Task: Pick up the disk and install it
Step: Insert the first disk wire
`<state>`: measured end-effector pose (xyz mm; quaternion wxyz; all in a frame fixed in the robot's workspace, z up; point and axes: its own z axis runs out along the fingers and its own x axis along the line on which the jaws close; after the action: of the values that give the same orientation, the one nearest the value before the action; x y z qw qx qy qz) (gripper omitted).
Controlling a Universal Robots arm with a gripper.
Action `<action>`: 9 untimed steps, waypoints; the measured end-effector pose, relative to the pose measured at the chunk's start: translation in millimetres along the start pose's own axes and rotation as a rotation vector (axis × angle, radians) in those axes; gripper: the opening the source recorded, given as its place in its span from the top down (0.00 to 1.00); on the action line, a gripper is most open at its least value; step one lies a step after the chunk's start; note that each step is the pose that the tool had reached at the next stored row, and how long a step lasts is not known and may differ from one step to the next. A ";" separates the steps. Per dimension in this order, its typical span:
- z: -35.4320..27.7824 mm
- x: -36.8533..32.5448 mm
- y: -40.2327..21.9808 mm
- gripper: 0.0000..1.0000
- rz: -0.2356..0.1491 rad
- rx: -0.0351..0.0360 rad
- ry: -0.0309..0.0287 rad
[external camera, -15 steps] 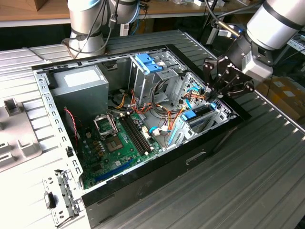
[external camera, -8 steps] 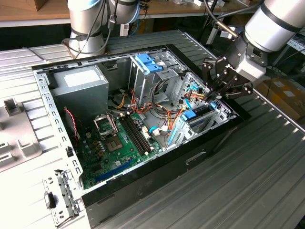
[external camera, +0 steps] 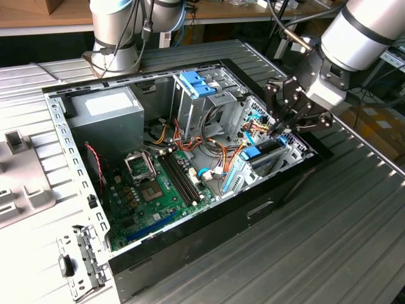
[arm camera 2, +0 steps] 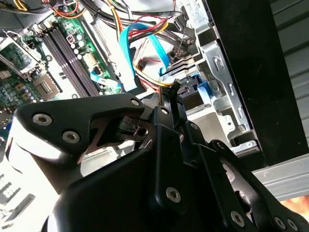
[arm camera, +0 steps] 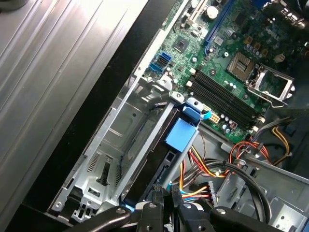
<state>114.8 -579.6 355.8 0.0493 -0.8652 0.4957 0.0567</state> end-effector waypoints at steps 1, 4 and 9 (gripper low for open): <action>0.3 -0.4 0.7 0.82 0.009 0.0013 0.0003; 1.1 -0.8 1.7 0.82 0.031 0.0046 0.0009; 2.6 -2.1 4.3 0.82 0.077 0.0115 0.0023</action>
<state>109.8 -579.6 353.4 0.0514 -0.8452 0.5292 0.0548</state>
